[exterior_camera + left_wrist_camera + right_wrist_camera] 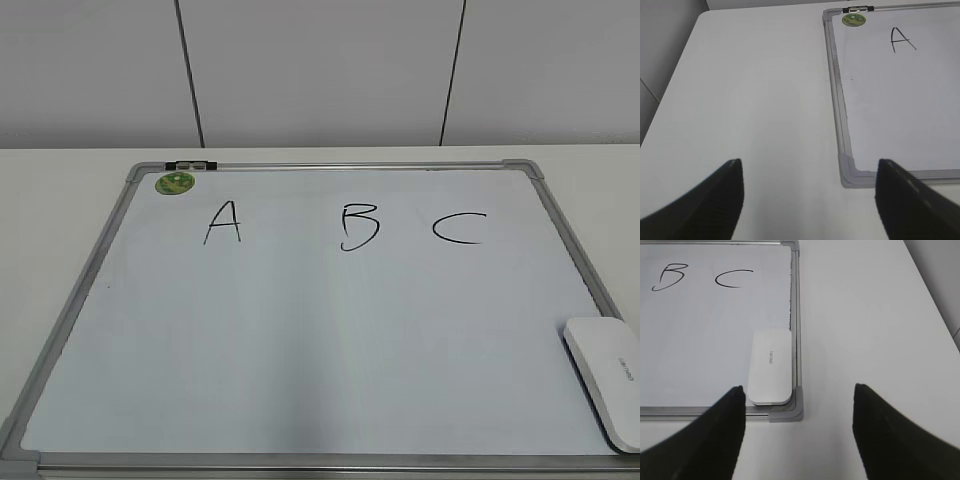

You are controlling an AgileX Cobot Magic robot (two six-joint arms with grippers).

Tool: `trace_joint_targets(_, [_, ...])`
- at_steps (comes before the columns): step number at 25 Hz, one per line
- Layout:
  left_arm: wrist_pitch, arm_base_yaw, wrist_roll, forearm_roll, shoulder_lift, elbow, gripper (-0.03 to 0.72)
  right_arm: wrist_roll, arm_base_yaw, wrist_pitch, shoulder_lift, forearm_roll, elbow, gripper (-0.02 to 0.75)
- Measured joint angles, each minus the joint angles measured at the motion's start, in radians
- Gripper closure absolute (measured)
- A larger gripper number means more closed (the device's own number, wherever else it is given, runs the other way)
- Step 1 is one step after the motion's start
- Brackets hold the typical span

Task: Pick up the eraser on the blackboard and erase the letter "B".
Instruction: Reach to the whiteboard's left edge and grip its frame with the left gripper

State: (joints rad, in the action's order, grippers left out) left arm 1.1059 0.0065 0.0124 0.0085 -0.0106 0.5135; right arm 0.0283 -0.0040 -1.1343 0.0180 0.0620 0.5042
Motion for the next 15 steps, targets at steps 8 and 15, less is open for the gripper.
trace_joint_targets(8, [0.004, 0.0, 0.0, -0.008, -0.007, 0.019, 0.09, 0.0, 0.0, 0.0, 0.0, 0.0, 0.0, 0.217])
trace_joint_targets(15, [0.004, -0.007, 0.0, -0.019, -0.169, 0.149, 0.09, 0.0, 0.0, 0.0, 0.0, 0.0, 0.0, 0.217])
